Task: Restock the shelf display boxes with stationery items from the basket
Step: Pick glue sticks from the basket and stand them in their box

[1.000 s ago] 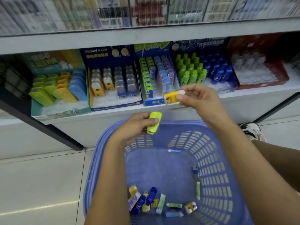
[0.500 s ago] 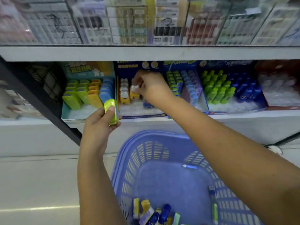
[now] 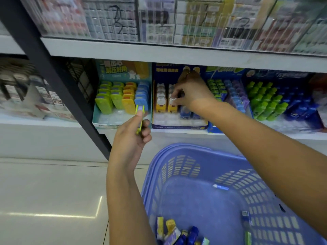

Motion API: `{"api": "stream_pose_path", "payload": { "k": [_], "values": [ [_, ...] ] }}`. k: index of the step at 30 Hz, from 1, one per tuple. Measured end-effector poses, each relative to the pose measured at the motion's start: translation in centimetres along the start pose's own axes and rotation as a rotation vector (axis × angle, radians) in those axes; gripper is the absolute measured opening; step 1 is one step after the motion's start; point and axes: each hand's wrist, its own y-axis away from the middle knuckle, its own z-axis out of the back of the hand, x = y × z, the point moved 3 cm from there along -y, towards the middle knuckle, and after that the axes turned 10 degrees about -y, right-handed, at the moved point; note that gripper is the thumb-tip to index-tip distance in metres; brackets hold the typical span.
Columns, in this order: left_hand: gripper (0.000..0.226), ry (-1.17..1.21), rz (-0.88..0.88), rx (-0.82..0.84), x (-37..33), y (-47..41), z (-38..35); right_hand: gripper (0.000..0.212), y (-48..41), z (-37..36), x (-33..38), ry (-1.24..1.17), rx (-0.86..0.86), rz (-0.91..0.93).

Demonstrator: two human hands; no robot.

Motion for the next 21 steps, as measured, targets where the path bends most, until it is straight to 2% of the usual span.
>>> {"api": "stream_pose_path", "payload": {
  "k": [1,3,5,7,10,12,15,16,18,21],
  "values": [
    [0.042,0.057,0.025,0.035,0.0,0.1,0.0,0.027,0.2,0.2,0.5,-0.027,-0.005,0.004],
    [0.051,0.119,0.039,0.11,-0.1,0.3,0.2,0.031,1.4,0.0,2.1,-0.301,0.014,0.007],
    [0.049,0.119,0.006,0.138,-0.2,0.3,0.7,0.027,2.8,-0.7,4.6,-0.688,0.183,0.04],
    [0.041,0.079,-0.032,0.119,-0.5,0.4,1.1,0.026,3.4,-1.5,6.5,-0.885,0.309,0.095],
    [0.04,-0.042,-0.121,0.012,-1.4,0.3,2.1,0.028,2.4,-1.4,8.3,-0.88,0.267,0.134],
    [0.039,-0.219,-0.214,-0.156,-2.2,0.2,3.0,0.028,1.1,-1.5,9.0,-0.818,0.249,0.142],
    [0.038,-0.794,-0.36,-0.48,-3.4,0.2,4.5,0.025,-1.3,-1.9,9.7,-0.763,0.102,0.126],
    [0.041,-0.986,-0.371,-0.508,-3.6,0.2,4.7,0.025,-2.2,-2.2,9.9,-0.721,0.038,0.12],
    [0.044,-1.239,-0.306,-0.427,-3.0,-0.2,4.8,0.025,-3.5,-3.1,10.6,-0.561,-0.026,0.119],
    [0.046,-1.384,-0.231,-0.304,-1.9,-0.8,4.5,0.028,-4.7,-4.7,11.4,-0.327,0.03,0.13]
  ]
}}
